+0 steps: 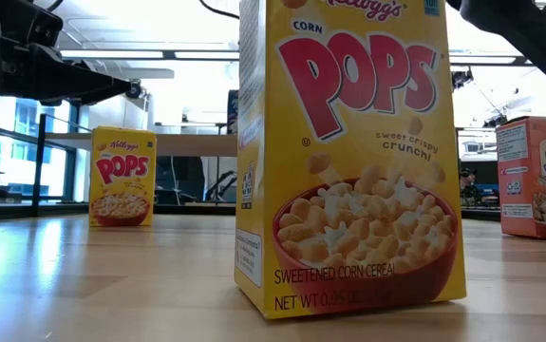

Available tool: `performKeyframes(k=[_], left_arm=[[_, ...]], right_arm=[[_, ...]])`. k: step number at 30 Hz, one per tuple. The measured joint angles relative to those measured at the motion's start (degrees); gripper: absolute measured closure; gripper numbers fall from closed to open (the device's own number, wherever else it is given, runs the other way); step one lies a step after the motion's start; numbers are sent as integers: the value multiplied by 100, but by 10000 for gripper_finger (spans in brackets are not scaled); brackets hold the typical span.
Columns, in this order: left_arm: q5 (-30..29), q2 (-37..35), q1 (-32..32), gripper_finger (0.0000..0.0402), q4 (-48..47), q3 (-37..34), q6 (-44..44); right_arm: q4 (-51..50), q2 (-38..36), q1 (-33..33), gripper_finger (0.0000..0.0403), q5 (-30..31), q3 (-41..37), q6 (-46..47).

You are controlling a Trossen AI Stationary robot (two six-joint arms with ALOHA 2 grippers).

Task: Stack cereal on shelf
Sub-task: Put the middle blue cereal box on the shelf, then put the middle yellow cereal box on the shelf

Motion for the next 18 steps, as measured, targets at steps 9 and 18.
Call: performKeyframes(k=[9, 18], left_arm=[[0, 0, 0, 156, -1, -1, 0], [-2, 1, 0, 156, 1, 0, 0]], right_arm=[[79, 0, 79, 180, -108, 1, -20], [23, -118, 288, 180, -100, 2, -20]])
